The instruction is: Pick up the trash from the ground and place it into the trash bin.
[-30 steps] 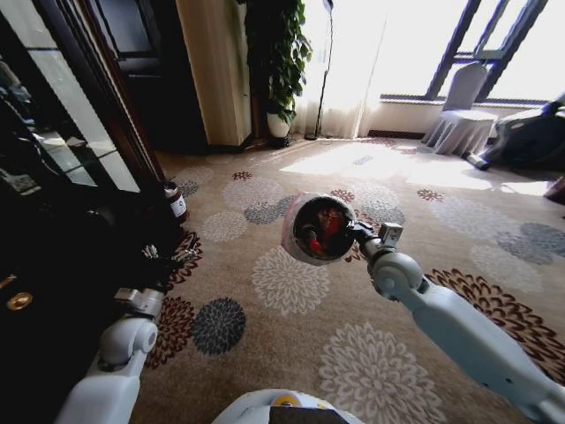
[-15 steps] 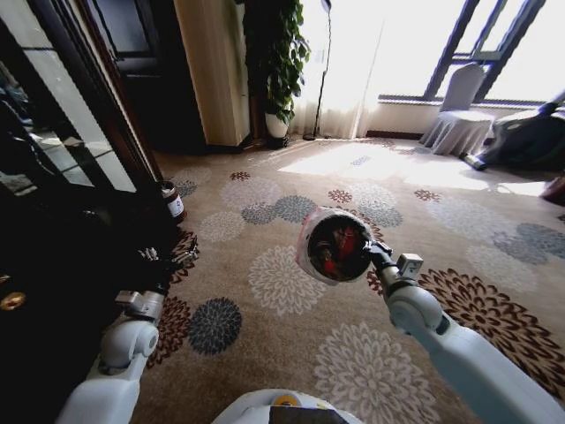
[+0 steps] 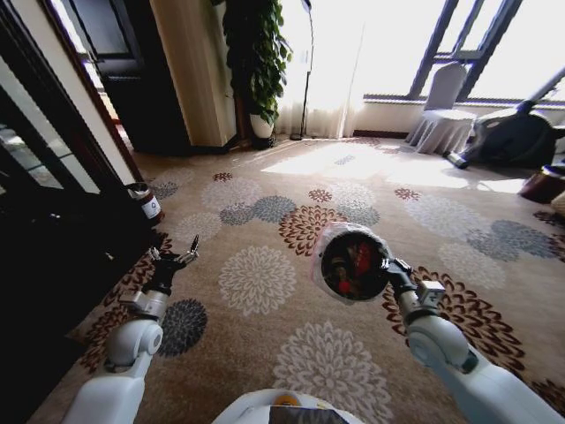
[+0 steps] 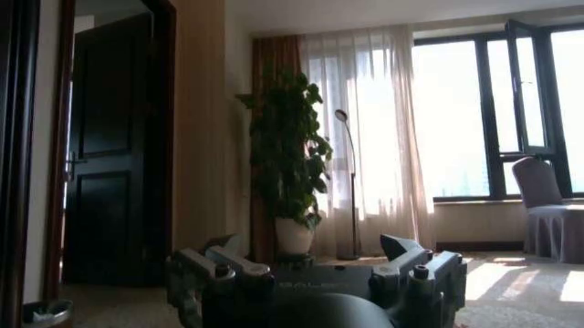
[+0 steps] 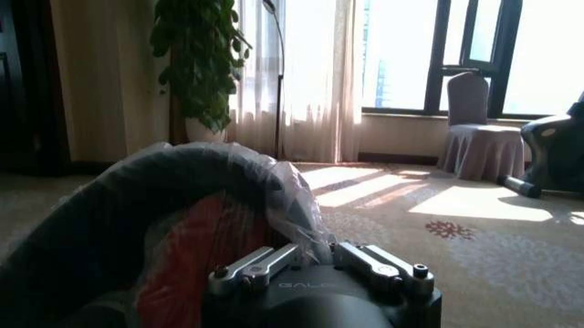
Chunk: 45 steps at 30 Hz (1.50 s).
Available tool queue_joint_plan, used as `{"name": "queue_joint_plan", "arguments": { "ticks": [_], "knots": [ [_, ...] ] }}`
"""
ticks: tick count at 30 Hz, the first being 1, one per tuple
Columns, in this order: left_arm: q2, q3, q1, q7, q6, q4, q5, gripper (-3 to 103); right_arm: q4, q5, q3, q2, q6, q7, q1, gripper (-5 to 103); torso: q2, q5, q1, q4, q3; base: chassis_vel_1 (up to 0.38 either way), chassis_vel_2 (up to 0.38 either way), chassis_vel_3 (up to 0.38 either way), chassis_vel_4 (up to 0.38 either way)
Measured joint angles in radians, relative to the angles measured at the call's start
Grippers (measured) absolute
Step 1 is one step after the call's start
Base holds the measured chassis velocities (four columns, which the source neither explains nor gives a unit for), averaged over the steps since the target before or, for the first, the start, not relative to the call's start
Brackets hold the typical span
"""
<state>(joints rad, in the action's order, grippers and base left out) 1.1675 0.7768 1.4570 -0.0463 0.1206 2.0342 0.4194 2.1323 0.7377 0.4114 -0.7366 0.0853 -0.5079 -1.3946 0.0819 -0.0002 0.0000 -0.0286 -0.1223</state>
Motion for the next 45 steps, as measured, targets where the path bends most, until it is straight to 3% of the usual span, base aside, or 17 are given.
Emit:
{"name": "queue_joint_plan", "arguments": {
  "ticks": [5, 7, 9, 10, 12, 19, 22, 25, 33, 36, 45],
  "knots": [
    [0.007, 0.005, 0.005, -0.002, 0.004, -0.001, -0.005, 100, 0.029, -0.019, 0.039, -0.082, -0.012, -0.001, -0.051, 0, 0.0, -0.0001, 0.0, 0.0003, 0.0, -0.354, -0.368, 0.357, 0.377],
    [0.009, 0.005, 0.006, -0.003, 0.009, -0.001, -0.01, 100, 0.058, -0.034, 0.073, -0.167, -0.02, -0.006, -0.099, 0, 0.0, 0.0009, 0.0, 0.0003, 0.0, -0.374, -0.346, 0.351, 0.336],
    [0.009, 0.006, 0.006, -0.004, 0.01, -0.001, -0.01, 100, 0.071, -0.041, 0.088, -0.201, -0.025, -0.009, -0.117, 0, 0.0, 0.0003, 0.0, 0.0001, 0.0, -0.372, -0.324, 0.353, 0.334],
    [0.01, 0.005, 0.004, -0.006, 0.01, -0.001, -0.01, 100, 0.091, -0.052, 0.111, -0.257, -0.033, -0.012, -0.148, 0, 0.0, -0.0012, 0.0, 0.0004, 0.0, -0.34, -0.354, 0.331, 0.285],
    [0.011, 0.005, 0.002, -0.011, 0.011, 0.0, -0.011, 100, 0.104, -0.059, 0.127, -0.298, -0.037, -0.015, -0.171, 0, 0.0, 0.0007, 0.0, 0.0009, 0.0, -0.318, -0.337, 0.3, 0.244],
    [0.011, 0.004, 0.002, -0.015, 0.011, 0.0, -0.011, 100, 0.107, -0.061, 0.131, -0.306, -0.038, -0.018, -0.175, 0, 0.0, 0.0007, 0.0, 0.0009, 0.0, -0.191, -0.214, 0.066, 0.089],
    [0.011, 0.004, 0.002, -0.015, 0.011, 0.0, -0.011, 100, 0.107, -0.061, 0.129, -0.305, -0.038, -0.018, -0.174, 0, 0.0, -0.0007, 0.0, 0.0004, 0.0, -0.018, 0.012, -0.106, -0.115],
    [0.01, 0.005, 0.002, -0.014, 0.011, 0.0, -0.011, 100, 0.107, -0.06, 0.127, -0.304, -0.038, -0.017, -0.173, 0, 0.0, 0.0003, 0.0, -0.0002, 0.0, 0.002, 0.049, -0.154, -0.171],
    [0.01, 0.004, 0.002, -0.015, 0.011, 0.0, -0.011, 100, 0.107, -0.059, 0.126, -0.302, -0.038, -0.017, -0.171, 0, 0.0, 0.0001, 0.0, 0.0011, 0.0, -0.033, -0.032, -0.131, -0.131],
    [0.01, 0.005, 0.002, -0.015, 0.011, 0.001, -0.011, 100, 0.107, -0.059, 0.125, -0.301, -0.038, -0.017, -0.17, 0, 0.0, 0.0004, 0.0, 0.0001, 0.0, -0.017, -0.007, -0.014, -0.012],
    [0.01, 0.005, 0.002, -0.015, 0.01, 0.001, -0.011, 100, 0.106, -0.058, 0.125, -0.301, -0.038, -0.017, -0.169, 0, 0.0, 0.0002, 0.0, 0.0003, 0.0, 0.0, 0.0, 0.0, 0.0]
  ]
}}
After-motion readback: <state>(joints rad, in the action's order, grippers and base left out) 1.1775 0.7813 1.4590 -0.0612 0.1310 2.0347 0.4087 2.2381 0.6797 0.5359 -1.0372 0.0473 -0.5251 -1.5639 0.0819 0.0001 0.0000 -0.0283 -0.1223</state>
